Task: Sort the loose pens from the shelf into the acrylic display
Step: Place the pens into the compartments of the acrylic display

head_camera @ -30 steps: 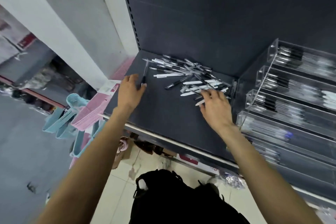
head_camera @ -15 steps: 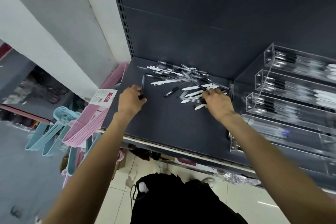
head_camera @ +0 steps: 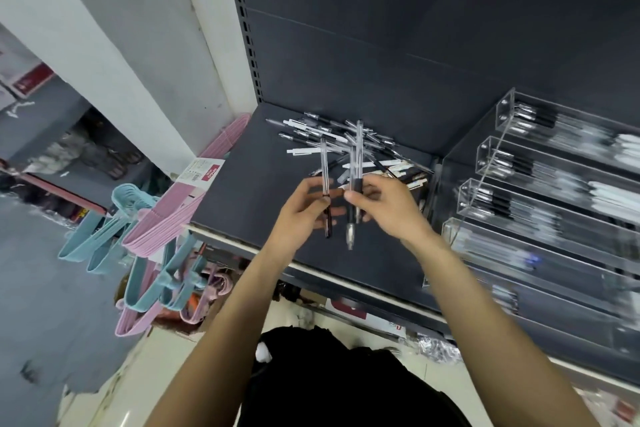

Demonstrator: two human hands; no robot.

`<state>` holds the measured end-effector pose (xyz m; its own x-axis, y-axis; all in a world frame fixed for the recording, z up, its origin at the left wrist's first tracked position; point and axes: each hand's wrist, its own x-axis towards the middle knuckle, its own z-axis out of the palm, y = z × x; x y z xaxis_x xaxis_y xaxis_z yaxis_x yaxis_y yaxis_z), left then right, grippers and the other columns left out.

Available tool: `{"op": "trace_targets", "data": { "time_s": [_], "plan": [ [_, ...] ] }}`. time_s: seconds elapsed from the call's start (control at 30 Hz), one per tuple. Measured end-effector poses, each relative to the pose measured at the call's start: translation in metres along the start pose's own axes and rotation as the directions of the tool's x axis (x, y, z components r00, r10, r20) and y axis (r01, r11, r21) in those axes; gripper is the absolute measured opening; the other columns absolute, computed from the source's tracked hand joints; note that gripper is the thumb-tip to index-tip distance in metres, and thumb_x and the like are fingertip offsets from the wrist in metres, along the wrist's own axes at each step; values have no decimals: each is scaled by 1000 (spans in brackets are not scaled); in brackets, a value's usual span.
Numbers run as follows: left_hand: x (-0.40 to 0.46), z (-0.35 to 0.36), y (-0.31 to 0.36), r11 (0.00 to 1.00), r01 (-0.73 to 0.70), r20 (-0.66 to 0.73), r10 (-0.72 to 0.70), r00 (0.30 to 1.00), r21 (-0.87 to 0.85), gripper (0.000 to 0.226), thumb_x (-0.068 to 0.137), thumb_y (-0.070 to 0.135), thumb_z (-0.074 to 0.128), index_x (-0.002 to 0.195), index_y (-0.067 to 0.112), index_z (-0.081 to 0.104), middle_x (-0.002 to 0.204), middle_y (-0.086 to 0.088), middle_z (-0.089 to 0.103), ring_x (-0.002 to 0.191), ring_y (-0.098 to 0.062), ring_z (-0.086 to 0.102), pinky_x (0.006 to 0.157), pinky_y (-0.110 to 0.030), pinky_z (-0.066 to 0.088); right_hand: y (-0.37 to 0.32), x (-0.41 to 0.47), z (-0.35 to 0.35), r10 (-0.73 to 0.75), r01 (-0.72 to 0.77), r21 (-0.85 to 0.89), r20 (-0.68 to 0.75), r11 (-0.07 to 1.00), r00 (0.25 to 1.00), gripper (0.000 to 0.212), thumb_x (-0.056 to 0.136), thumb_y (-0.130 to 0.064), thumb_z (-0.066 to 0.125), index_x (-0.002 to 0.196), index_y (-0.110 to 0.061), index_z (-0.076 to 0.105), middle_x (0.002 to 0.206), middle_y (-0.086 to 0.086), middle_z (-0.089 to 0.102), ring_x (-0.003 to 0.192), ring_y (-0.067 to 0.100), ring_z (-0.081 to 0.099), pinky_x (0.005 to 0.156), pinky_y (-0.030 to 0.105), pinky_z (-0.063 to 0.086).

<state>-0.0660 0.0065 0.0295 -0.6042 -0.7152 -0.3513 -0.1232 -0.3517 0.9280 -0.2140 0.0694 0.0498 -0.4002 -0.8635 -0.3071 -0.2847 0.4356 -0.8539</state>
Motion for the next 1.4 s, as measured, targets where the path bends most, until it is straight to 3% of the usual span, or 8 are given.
{"op": "trace_targets", "data": {
  "time_s": [0.3, 0.43, 0.6, 0.77, 0.9, 1.03, 1.23, 1.4],
  "plan": [
    [-35, 8, -7, 993, -50, 98, 61, 993, -107, 38, 97, 8, 49, 132, 25, 46, 112, -4, 71, 102, -22, 68, 84, -27, 54, 2, -14, 1, -43, 21, 159, 136, 987, 990, 14, 77, -13, 76, 91, -13, 73, 76, -2, 71, 72, 14, 70, 63, 23, 55],
    [-42, 12, -17, 998, -55, 111, 50, 993, 44, 62, 89, 13, 64, 144, 20, 37, 114, -3, 70, 106, -17, 66, 97, -33, 49, 1, -16, 2, -33, 42, -44, 191, 998, 981, 17, 80, -24, 74, 92, -12, 73, 76, 4, 71, 64, 15, 70, 71, 29, 56],
    [-42, 17, -24, 993, -85, 50, 82, 995, 77, 47, 87, 2, 64, 126, 27, 53, 101, -4, 72, 88, -18, 71, 85, -31, 54, -3, -13, -5, -39, 95, -343, 169, 934, 985, 37, 87, -54, 55, 85, -22, 73, 72, 0, 69, 70, 14, 63, 69, 34, 48],
    [-41, 2, -13, 991, -32, 390, -21, 921, 128, 48, 89, -2, 60, 124, 29, 52, 109, -10, 69, 90, -18, 69, 88, -31, 54, -5, -4, -32, 32, -86, 204, 254, 975, 967, 34, 91, -37, 57, 114, -11, 60, 63, -7, 34, 49, 4, 32, 40, 15, 22],
    [-33, -5, -3, 981, -25, 488, -73, 870, 193, 45, 91, 4, 58, 127, 31, 52, 110, -3, 71, 91, -18, 69, 89, -31, 52, -2, -14, -42, -33, -70, 269, 360, 961, 932, 21, 95, -20, 52, 101, -4, 64, 56, -8, 50, 47, 4, 41, 38, 14, 34],
    [-26, -7, -4, 984, -22, 443, -60, 895, 177, 36, 94, 12, 52, 127, 27, 53, 113, 0, 70, 91, -14, 69, 77, -23, 54, 10, -28, -40, -39, -17, 408, 130, 913, 991, 13, 94, -12, 53, 87, -9, 64, 67, -8, 65, 48, 4, 52, 45, 17, 47],
    [-21, 15, -19, 823, 230, 207, -140, 968, -519, 84, 72, 62, 65, 138, 14, 43, 122, -4, 66, 115, -25, 62, 87, -34, 55, 19, -57, -17, 251, 181, 800, -381, 572, 890, 11, 94, -10, 52, 87, -8, 60, 63, -8, 63, 47, 3, 52, 47, 16, 47],
    [-31, 71, -19, 803, 227, 181, -150, 972, -552, 61, 83, 36, 64, 132, 3, 49, 127, -12, 62, 119, -25, 58, 91, -30, 52, 21, -82, 15, 411, 227, 834, -462, 504, 786, 8, 92, -8, 56, 86, -8, 62, 57, -6, 61, 48, 5, 54, 49, 16, 48]
  ]
}}
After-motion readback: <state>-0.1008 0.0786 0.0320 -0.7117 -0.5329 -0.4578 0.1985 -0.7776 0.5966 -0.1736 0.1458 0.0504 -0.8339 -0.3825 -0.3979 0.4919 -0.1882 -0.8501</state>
